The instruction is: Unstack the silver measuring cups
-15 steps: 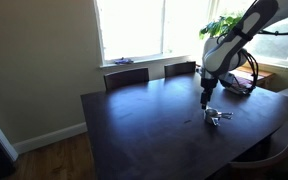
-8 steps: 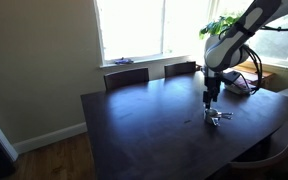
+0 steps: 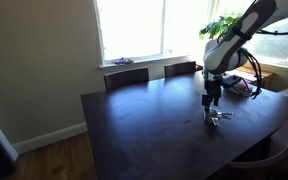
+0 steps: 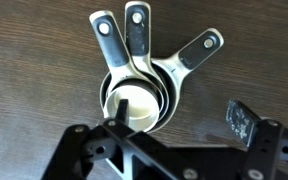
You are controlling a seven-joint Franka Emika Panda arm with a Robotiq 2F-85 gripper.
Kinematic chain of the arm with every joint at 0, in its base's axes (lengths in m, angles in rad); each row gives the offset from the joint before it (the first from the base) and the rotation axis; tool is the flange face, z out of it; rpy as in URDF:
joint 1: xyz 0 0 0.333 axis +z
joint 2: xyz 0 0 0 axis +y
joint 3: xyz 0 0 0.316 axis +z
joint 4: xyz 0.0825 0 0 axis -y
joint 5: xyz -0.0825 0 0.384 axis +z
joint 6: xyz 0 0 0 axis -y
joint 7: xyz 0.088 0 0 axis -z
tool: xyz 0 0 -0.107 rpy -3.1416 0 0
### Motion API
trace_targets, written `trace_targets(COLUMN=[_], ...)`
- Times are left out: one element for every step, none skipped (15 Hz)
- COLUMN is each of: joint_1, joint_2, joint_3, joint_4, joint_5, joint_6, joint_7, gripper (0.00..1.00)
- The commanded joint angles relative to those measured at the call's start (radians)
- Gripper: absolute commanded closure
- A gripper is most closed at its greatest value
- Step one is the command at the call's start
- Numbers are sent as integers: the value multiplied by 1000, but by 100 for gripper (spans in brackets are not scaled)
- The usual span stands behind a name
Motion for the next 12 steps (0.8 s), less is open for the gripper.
trace_targets(joint_1=[9,8,9,8,9,8,5,4,3,2,1,0], joint_2=[28,39,53,64,76,86,96,108,119,129,138,144], joint_3=[-7,-6,-6,-5,-6,-5,-2,-1,1,3,4,5], joint_4=[26,34,46,54,65,73,82,93,103,114,123,130], joint_5=[25,30,34,38,40,43,46,49,51,53,54,54], joint_6=[-22,-26,-25,-22,-26,-25,-22,-23,-20,-20,-21,-16], joint_7=[25,24,26,24,25,25,19,18,16,13,12,9], gripper=[0,0,0,0,1,9,11,14,14,13,15,14])
